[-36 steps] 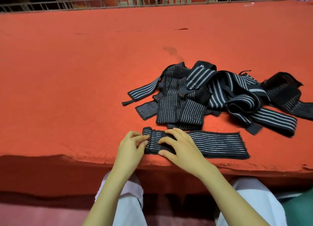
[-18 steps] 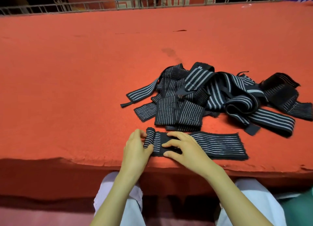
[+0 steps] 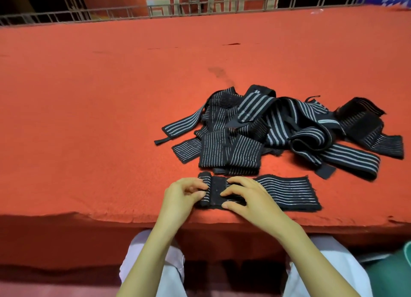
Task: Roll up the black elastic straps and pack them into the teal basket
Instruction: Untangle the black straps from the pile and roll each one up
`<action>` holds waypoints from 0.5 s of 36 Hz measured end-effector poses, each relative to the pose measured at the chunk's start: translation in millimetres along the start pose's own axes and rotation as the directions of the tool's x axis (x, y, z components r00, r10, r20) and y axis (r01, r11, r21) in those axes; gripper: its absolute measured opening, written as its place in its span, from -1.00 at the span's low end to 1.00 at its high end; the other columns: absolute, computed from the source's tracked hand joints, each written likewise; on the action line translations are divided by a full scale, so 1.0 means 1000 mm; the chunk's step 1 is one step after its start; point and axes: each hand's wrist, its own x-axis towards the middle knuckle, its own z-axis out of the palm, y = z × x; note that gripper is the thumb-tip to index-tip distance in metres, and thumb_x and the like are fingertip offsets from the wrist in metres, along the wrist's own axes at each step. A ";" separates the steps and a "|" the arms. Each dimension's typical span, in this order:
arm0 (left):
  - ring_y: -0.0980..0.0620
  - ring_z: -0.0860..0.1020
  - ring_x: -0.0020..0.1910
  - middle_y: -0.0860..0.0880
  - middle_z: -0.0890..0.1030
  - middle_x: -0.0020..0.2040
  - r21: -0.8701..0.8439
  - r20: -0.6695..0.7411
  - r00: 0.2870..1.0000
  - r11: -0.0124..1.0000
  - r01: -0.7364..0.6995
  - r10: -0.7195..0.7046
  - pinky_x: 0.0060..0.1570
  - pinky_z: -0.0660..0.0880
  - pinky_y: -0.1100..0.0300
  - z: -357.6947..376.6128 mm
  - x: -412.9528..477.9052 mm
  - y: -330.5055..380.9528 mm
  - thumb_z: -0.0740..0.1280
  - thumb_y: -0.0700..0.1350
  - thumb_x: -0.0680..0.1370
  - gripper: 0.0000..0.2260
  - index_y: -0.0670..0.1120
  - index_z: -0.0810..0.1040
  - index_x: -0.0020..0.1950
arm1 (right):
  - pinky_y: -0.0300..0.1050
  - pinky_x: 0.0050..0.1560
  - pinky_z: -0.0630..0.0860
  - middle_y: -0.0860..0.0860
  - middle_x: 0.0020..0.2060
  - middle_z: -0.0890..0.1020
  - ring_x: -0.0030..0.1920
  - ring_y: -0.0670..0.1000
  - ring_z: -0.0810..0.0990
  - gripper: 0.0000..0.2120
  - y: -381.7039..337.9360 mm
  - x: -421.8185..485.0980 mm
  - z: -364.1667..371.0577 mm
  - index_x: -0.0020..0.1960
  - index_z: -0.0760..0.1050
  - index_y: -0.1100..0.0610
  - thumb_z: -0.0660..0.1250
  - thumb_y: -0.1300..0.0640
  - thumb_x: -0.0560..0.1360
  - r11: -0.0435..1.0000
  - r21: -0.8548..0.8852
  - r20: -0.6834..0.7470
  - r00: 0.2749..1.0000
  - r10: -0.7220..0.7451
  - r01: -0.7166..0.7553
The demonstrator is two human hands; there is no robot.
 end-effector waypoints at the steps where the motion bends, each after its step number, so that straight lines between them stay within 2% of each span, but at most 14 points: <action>1: 0.23 0.48 -0.38 0.08 0.57 -0.20 -0.012 -0.017 0.999 0.999 0.031 -0.032 -0.28 0.36 0.38 0.000 0.001 -0.001 0.47 -0.28 0.40 -0.75 0.09 0.60 -0.18 | -0.21 0.38 0.14 -0.18 0.27 0.44 0.35 -0.11 0.32 -0.75 0.000 0.000 0.000 0.12 0.58 -0.14 0.40 -0.12 0.45 1.000 0.001 0.002 1.000 0.002 -0.002; 4: 0.09 0.50 -0.30 0.00 0.56 -0.11 -0.021 -0.046 0.993 0.994 0.110 -0.111 -0.26 0.41 0.27 0.006 0.003 -0.004 0.52 -0.19 0.38 -0.73 0.05 0.52 -0.05 | -0.22 0.38 0.12 -0.17 0.28 0.43 0.35 -0.11 0.31 -0.74 -0.001 0.000 -0.002 0.13 0.58 -0.12 0.40 -0.11 0.45 1.000 -0.001 0.003 1.000 0.007 -0.007; 6: 0.11 0.50 -0.30 0.04 0.56 -0.17 -0.022 -0.053 0.989 0.990 0.138 -0.139 -0.26 0.43 0.27 0.010 0.003 -0.003 0.51 -0.15 0.39 -0.71 -0.04 0.49 0.03 | -0.22 0.38 0.12 -0.17 0.28 0.44 0.34 -0.11 0.31 -0.73 -0.003 0.000 -0.001 0.13 0.58 -0.11 0.40 -0.11 0.45 1.000 -0.005 0.000 1.000 0.009 -0.009; 9: 0.09 0.55 -0.29 0.06 0.59 -0.25 0.064 -0.083 0.988 0.988 0.139 -0.133 -0.18 0.51 0.15 0.014 0.004 -0.001 0.49 -0.07 0.39 -0.75 -0.05 0.52 0.00 | -0.20 0.38 0.13 -0.15 0.27 0.45 0.33 -0.09 0.32 -0.73 -0.005 -0.001 0.001 0.13 0.58 -0.09 0.40 -0.10 0.45 1.000 -0.011 -0.009 1.000 0.005 -0.005; 12: 0.03 0.58 -0.25 0.00 0.62 -0.30 0.127 -0.079 0.989 0.983 0.135 -0.126 -0.17 0.47 0.08 0.015 0.004 0.002 0.45 -0.05 0.40 -0.78 -0.04 0.51 -0.02 | -0.19 0.39 0.11 -0.14 0.27 0.45 0.35 -0.09 0.31 -0.72 -0.007 0.000 0.000 0.15 0.57 -0.08 0.39 -0.09 0.46 0.999 -0.038 0.003 1.000 0.004 -0.004; 18: 0.02 0.58 -0.29 0.00 0.62 -0.29 0.072 -0.118 0.982 0.985 0.159 -0.150 -0.17 0.50 0.05 0.002 -0.002 -0.001 0.44 -0.10 0.39 -0.78 -0.05 0.52 -0.01 | -0.16 0.39 0.11 -0.13 0.27 0.47 0.36 -0.08 0.33 -0.67 -0.020 0.010 0.006 0.15 0.58 -0.06 0.35 -0.15 0.45 0.998 -0.058 0.019 0.999 -0.033 0.034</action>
